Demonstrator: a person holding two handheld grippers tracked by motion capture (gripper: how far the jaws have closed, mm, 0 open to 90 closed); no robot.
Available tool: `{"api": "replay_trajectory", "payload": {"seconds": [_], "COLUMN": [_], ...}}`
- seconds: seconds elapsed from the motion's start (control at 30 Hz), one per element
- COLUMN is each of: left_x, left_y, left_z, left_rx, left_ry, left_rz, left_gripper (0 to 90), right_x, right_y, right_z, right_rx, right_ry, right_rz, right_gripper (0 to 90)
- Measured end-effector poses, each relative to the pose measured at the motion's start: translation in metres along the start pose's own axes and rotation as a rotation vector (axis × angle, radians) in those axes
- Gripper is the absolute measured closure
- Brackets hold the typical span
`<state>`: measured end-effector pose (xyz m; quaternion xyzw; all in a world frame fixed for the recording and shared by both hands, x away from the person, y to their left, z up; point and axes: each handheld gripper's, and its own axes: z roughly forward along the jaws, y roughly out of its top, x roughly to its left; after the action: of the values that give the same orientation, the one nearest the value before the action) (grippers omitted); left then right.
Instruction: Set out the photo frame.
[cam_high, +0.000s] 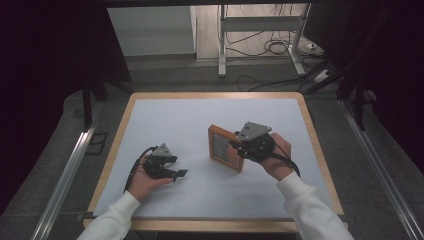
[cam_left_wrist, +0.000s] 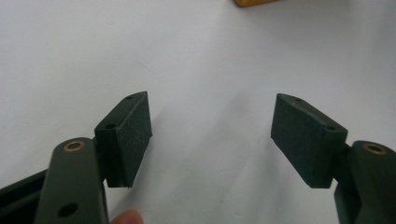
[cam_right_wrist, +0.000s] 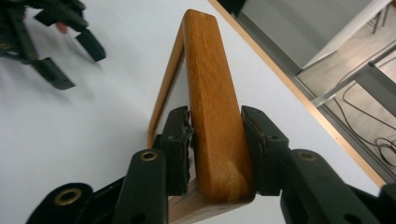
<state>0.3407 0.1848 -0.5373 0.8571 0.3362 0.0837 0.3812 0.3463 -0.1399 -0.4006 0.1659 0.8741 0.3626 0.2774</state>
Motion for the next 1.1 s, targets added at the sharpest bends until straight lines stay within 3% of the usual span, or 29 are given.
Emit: {"api": "replay_trajectory", "payload": {"seconds": [0.67,0.93,1.1], "left_x": [0.0,0.0,-0.001], "left_y": [0.0,0.0,0.0], "left_z": [0.001,0.002,0.002], "left_rx": [0.004,0.013,0.009], "left_ry": [-0.003,-0.005,-0.005], "left_rz": [0.004,0.011,0.008], "left_gripper": [28.5,28.5,28.5], "right_x": [-0.029,-0.043,-0.043], "right_y": [-0.009,-0.015,-0.015], "right_z": [0.024,0.034,0.038], "right_rx": [0.022,0.031,0.023], "right_ry": [-0.084,-0.09,-0.094], "right_rz": [0.099,0.16,0.183], "right_gripper": [48.3,43.5,39.4]}}
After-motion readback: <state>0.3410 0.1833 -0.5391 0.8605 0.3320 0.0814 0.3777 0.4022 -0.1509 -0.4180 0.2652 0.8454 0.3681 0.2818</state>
